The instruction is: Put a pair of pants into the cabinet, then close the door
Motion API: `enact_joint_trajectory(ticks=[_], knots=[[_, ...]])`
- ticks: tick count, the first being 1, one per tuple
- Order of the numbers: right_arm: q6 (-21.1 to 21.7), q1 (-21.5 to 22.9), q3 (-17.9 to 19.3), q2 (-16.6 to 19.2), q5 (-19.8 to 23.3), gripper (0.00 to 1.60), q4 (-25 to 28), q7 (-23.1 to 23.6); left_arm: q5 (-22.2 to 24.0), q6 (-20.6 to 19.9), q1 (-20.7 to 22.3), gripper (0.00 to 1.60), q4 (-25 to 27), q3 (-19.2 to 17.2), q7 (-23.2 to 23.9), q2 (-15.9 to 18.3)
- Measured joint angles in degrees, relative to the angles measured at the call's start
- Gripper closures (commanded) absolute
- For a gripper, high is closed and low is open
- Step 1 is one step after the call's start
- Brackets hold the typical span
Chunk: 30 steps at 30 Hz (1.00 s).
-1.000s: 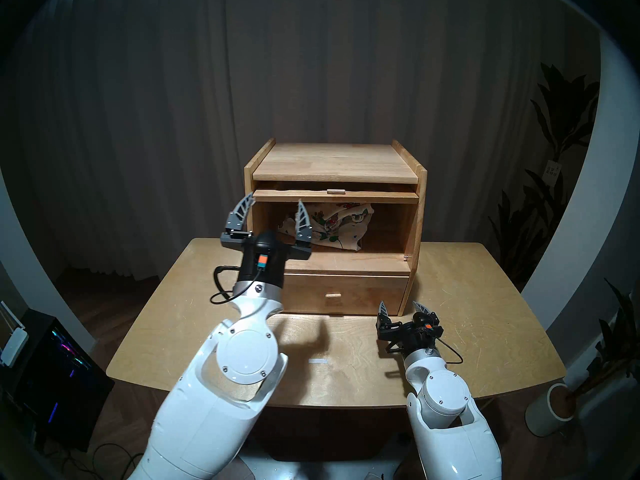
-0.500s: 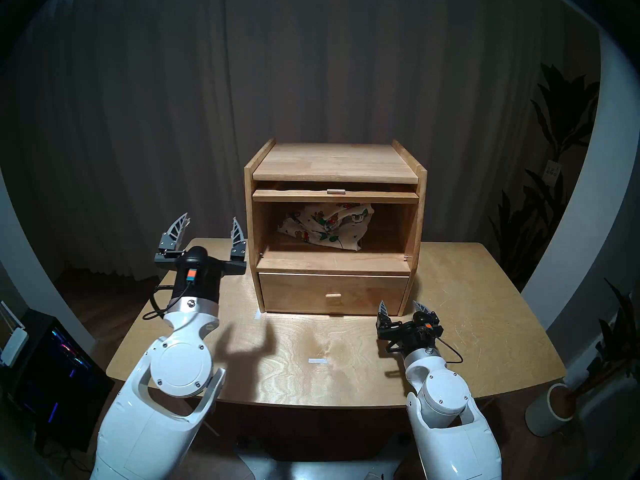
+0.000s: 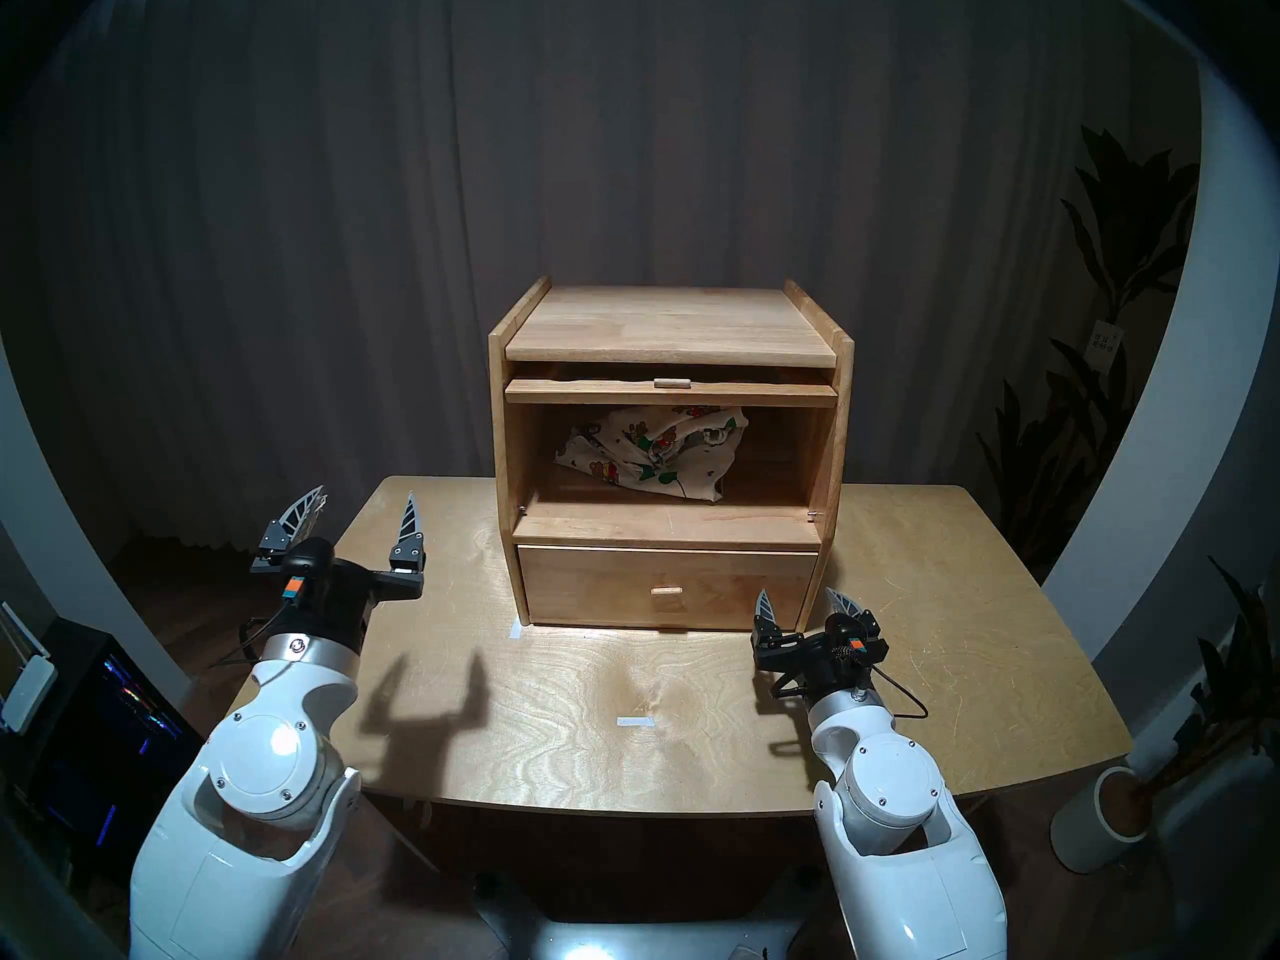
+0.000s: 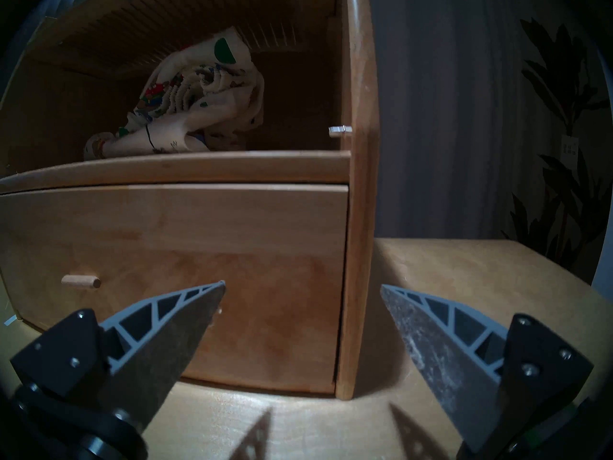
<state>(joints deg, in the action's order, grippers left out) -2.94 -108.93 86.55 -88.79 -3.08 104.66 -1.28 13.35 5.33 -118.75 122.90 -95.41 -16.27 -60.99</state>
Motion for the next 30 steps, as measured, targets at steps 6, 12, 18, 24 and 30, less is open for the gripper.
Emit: enact_joint_trajectory(ticks=[6,12,18,24,30], knots=[[-1.4,-0.8,-0.02,2.49,-4.57,0.0,3.96,-0.19,3.89,1.68,-1.39,0.0,1.06,-2.21,3.9,1.2],[-2.38,-1.26,0.98,5.72,-10.41,0.0,8.09,-0.28,7.33,3.01,-2.45,0.0,1.62,-4.04,7.72,2.34],[-2.7,-0.16,0.97,9.28,-18.37,0.0,12.51,0.01,11.09,4.34,-3.71,0.0,1.81,-6.23,11.91,3.47],[-2.19,2.48,-1.16,11.72,-25.44,0.0,16.46,1.6,14.63,5.37,-5.02,0.0,1.89,-8.46,15.58,4.3],[1.72,5.92,-4.53,13.14,-32.26,0.0,17.54,5.09,17.71,5.54,-6.26,0.0,0.95,-10.46,18.38,4.94]])
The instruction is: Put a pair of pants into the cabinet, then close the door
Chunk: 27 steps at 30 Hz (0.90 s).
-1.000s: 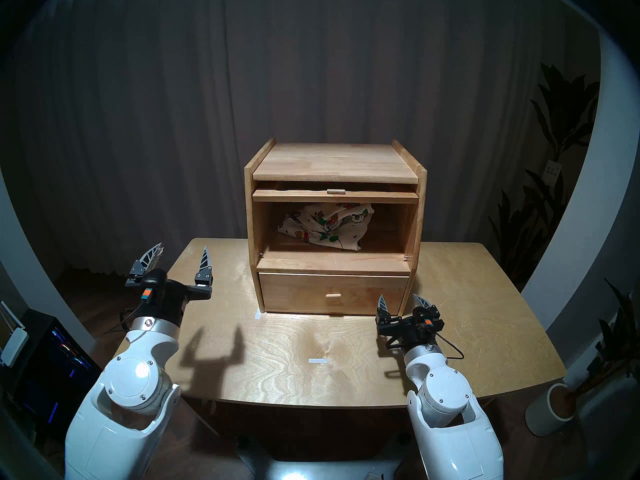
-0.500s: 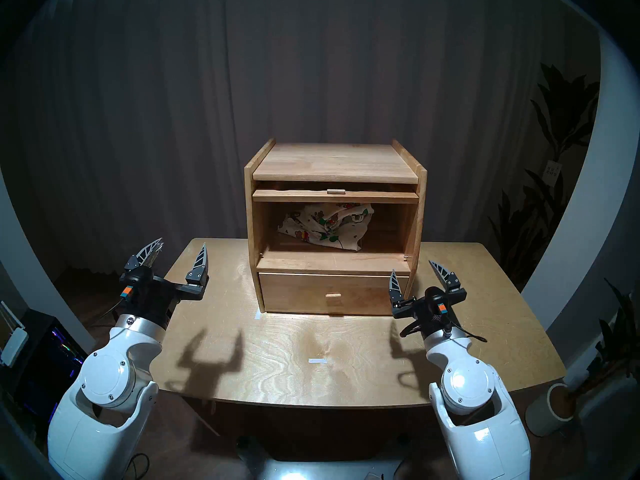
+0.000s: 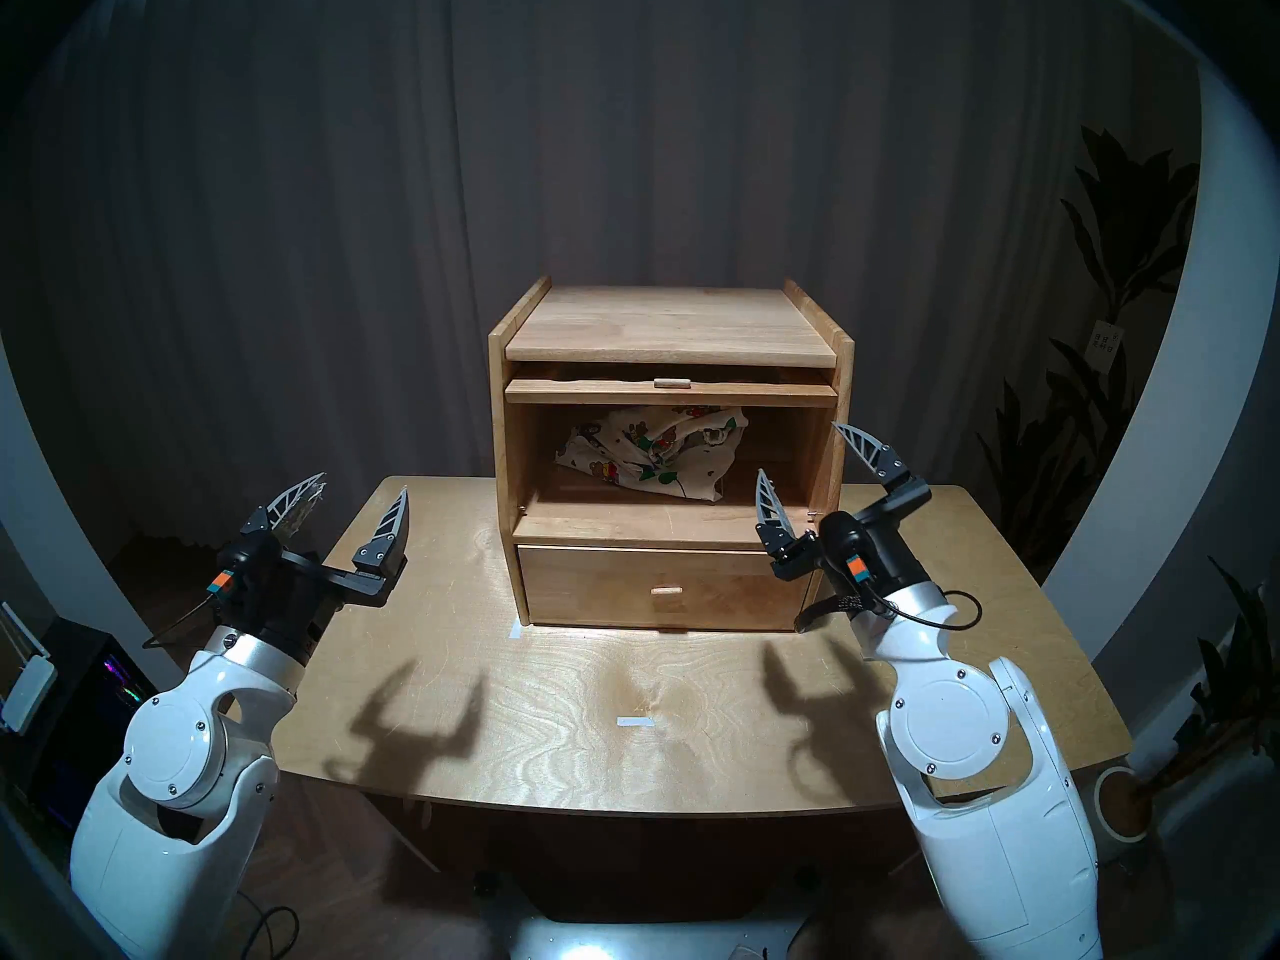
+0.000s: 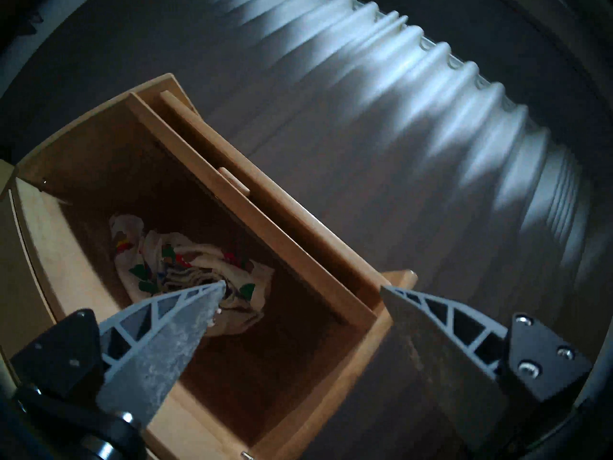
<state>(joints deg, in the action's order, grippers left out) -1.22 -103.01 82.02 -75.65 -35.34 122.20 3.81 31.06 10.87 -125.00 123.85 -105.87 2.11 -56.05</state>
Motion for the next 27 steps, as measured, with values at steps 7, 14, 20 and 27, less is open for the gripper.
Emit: enact_joint_trajectory(ticks=[7,14,20,27], knots=[[8.2,4.22,-2.93,-2.67,1.06,0.0,-1.23,6.11,1.8,-0.38,-0.44,0.0,-2.93,-1.54,1.83,0.95],[16.51,8.2,-2.37,-6.3,7.09,0.0,-1.08,9.62,2.5,-0.62,-0.25,0.0,-3.6,-2.0,2.85,1.68],[16.96,9.68,-3.53,-5.01,0.59,0.0,-0.8,9.38,2.93,-0.71,-0.15,0.0,-3.65,-2.13,3.46,2.08],[14.2,9.25,-6.02,-0.3,-11.78,0.0,-1.59,8.59,3.31,-0.73,-0.09,0.0,-3.78,-2.13,3.92,2.31]])
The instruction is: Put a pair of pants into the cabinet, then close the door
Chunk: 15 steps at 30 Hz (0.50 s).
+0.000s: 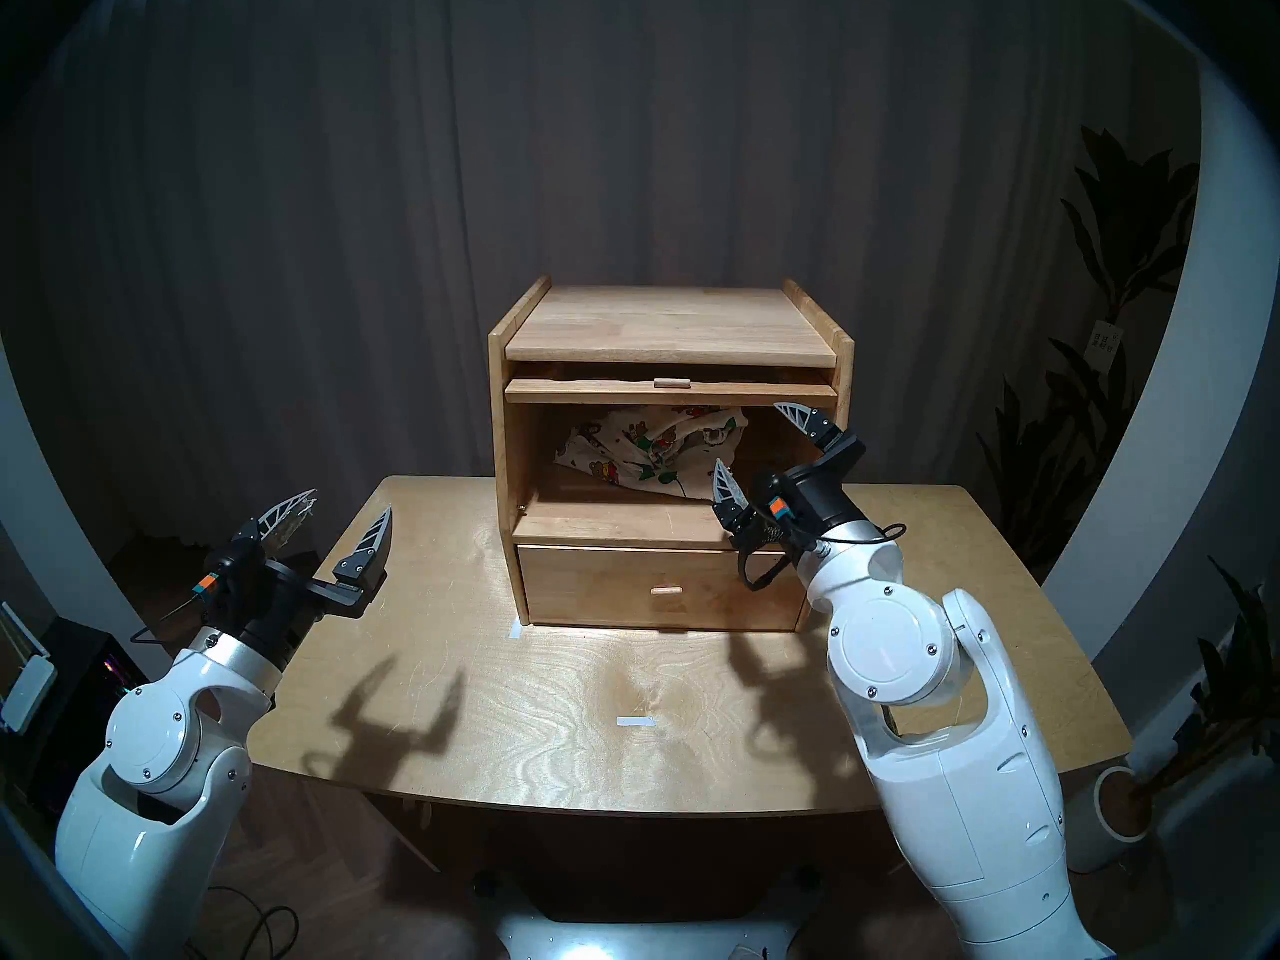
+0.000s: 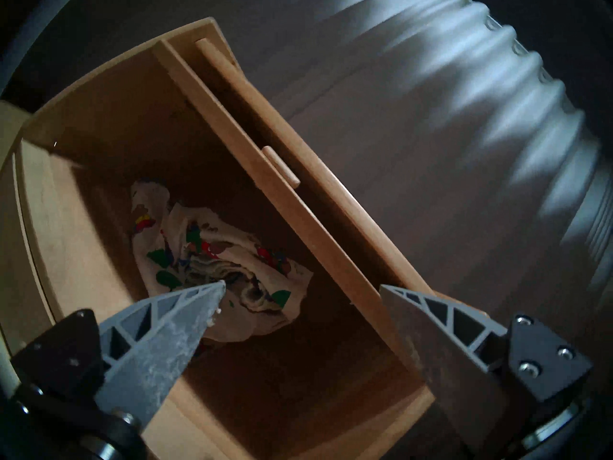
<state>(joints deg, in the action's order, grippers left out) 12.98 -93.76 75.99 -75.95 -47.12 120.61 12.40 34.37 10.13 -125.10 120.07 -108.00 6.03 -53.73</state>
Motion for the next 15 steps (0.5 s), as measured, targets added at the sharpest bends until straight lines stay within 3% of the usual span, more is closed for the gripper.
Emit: enact_joint_trajectory(ticks=[10,15], knots=[[-2.39,1.66,-2.57,7.32,-18.51,0.0,-1.27,-4.48,0.53,-0.04,0.07,0.0,-0.19,-0.08,0.6,0.33],[-1.23,2.71,-4.35,8.42,-26.72,0.0,-3.06,-8.55,0.75,-0.12,0.07,0.0,-0.2,-0.3,0.88,0.51]])
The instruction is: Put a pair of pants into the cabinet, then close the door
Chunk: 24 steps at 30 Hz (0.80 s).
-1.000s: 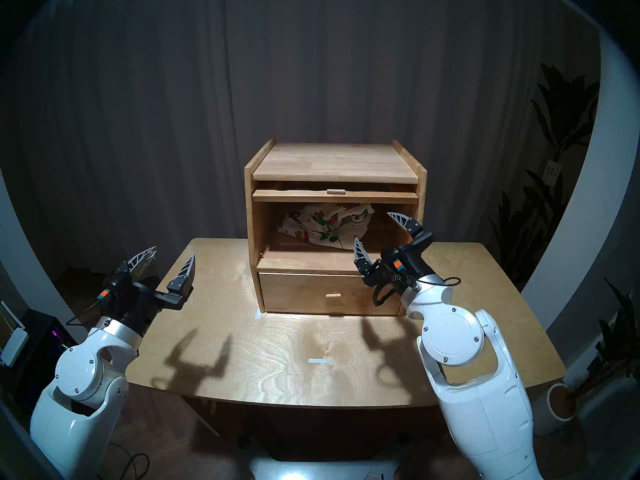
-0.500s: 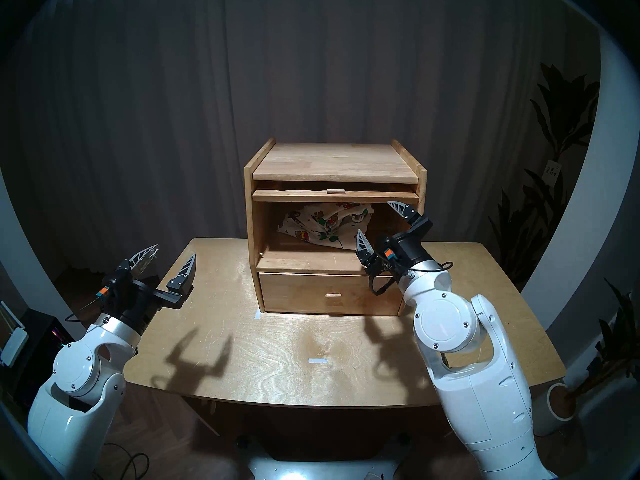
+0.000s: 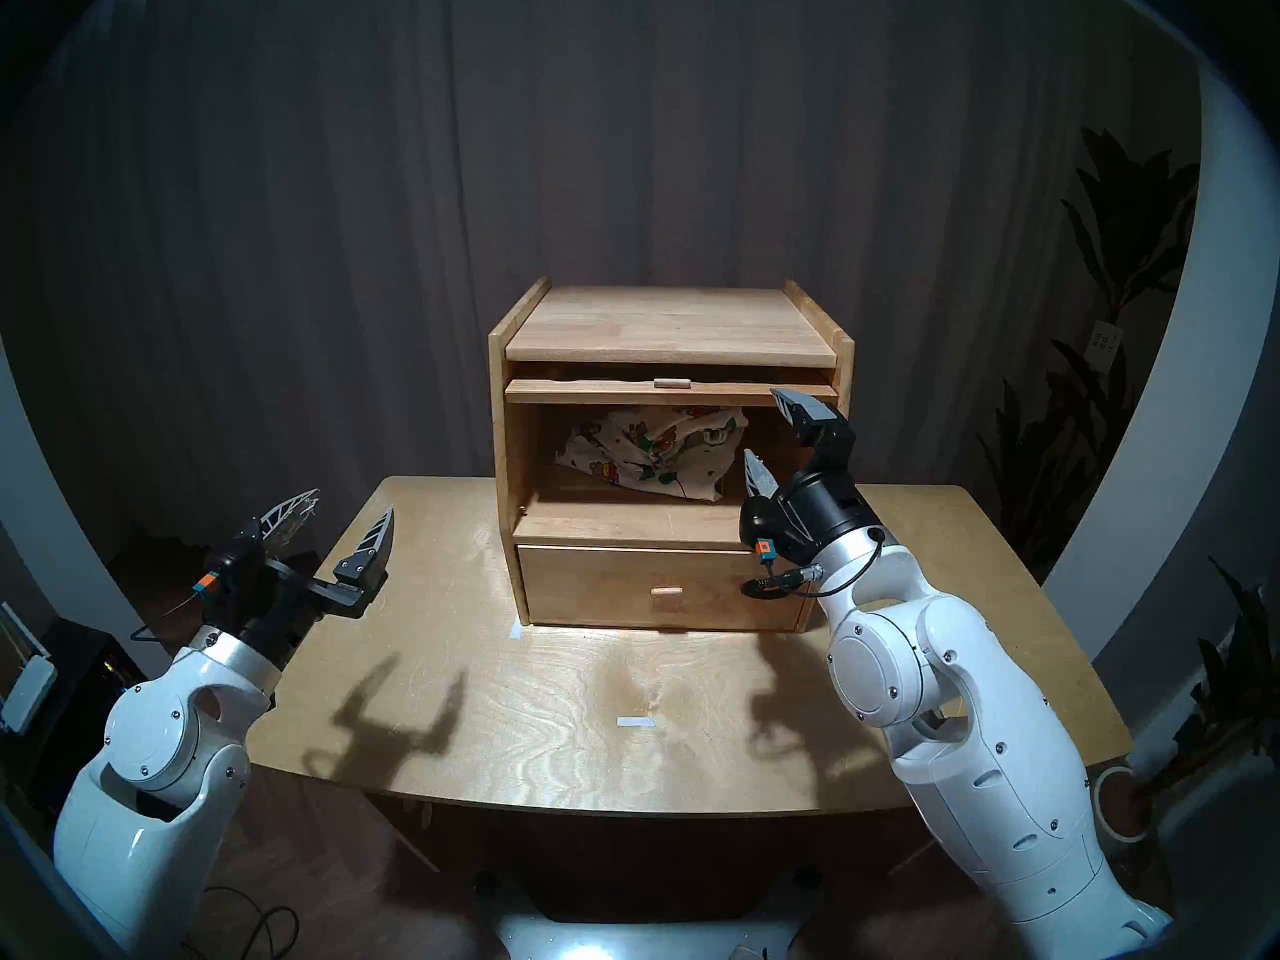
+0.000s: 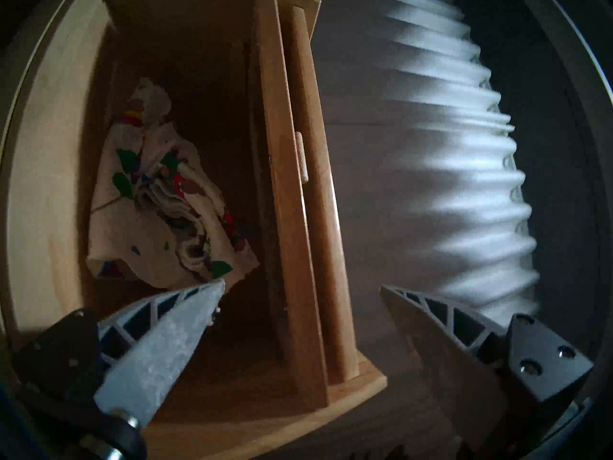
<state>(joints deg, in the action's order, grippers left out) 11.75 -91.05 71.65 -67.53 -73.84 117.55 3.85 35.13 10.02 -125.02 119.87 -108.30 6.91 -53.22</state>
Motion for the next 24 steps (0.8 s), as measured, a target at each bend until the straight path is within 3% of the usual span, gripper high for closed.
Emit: enact_joint_trajectory(ticks=[3,6,15,18,22,24], knots=[[3.18,0.2,-0.15,-0.87,-1.71,0.0,-2.56,-2.93,0.17,-0.11,-0.01,0.0,0.0,-0.19,0.17,0.14],[6.04,-0.25,0.61,-2.47,0.15,0.0,-3.41,-3.91,0.28,-0.14,-0.01,0.0,0.0,-0.23,0.28,0.21],[11.39,-5.29,4.47,-8.33,15.98,0.0,-1.13,-4.11,0.58,-0.18,-0.01,0.0,-0.05,-0.28,0.61,0.38],[11.97,-7.34,5.21,-9.74,18.77,0.0,0.81,-5.21,0.62,-0.22,-0.02,0.0,-0.05,-0.34,0.63,0.42],[12.57,-9.29,4.45,-9.83,17.56,0.0,3.45,-6.61,0.62,-0.29,-0.03,0.0,-0.04,-0.43,0.64,0.48],[12.7,-9.62,3.14,-9.07,14.59,0.0,4.73,-7.24,0.62,-0.3,-0.03,0.0,-0.04,-0.44,0.66,0.5]])
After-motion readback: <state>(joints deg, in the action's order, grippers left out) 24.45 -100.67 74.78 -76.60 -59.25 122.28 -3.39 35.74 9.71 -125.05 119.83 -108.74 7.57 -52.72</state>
